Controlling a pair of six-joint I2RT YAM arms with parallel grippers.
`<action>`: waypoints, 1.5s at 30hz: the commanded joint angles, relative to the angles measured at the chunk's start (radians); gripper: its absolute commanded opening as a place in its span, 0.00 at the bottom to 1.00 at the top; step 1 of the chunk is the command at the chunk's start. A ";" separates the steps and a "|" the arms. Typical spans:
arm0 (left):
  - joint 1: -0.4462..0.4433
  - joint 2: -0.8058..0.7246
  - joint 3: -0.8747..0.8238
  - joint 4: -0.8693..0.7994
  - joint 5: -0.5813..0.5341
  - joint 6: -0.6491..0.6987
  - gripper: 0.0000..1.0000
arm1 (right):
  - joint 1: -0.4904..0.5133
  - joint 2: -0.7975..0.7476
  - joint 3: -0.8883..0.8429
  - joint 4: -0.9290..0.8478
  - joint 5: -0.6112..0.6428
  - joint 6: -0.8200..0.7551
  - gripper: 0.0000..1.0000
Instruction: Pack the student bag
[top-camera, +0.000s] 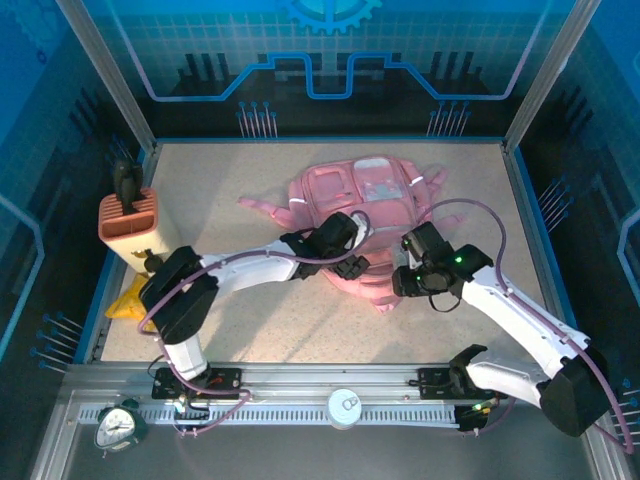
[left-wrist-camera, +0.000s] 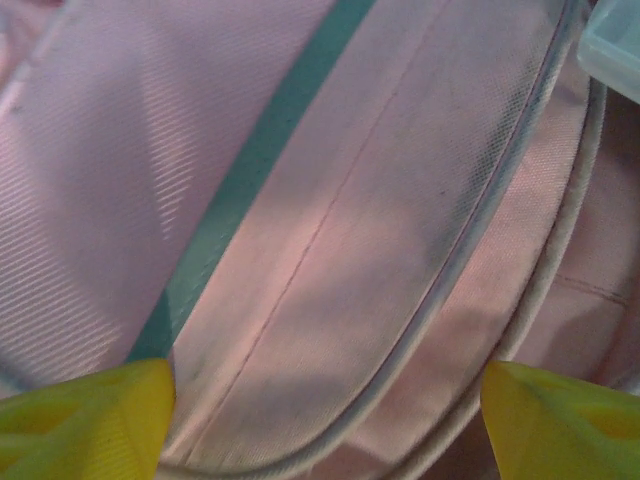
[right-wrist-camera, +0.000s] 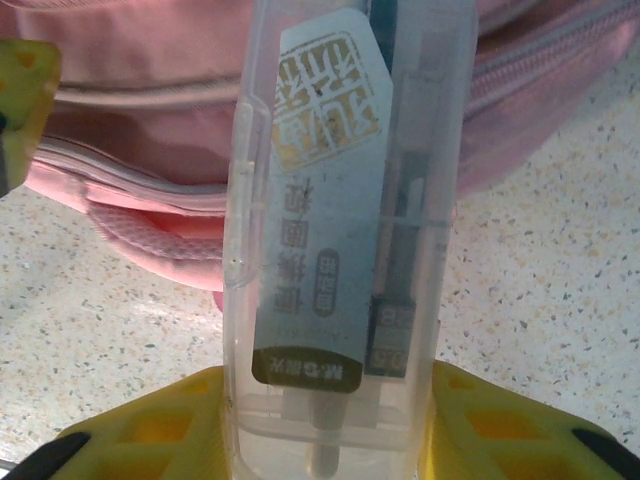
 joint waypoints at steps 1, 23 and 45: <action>-0.005 0.039 0.034 0.039 -0.061 0.096 0.81 | -0.026 -0.016 -0.018 0.031 -0.042 0.007 0.42; 0.020 0.056 0.218 -0.010 -0.100 -0.031 0.16 | -0.077 0.144 0.030 0.182 -0.096 -0.022 0.38; 0.004 -0.026 0.224 0.024 0.166 -0.763 0.00 | -0.215 0.353 0.206 0.422 -0.258 0.050 0.52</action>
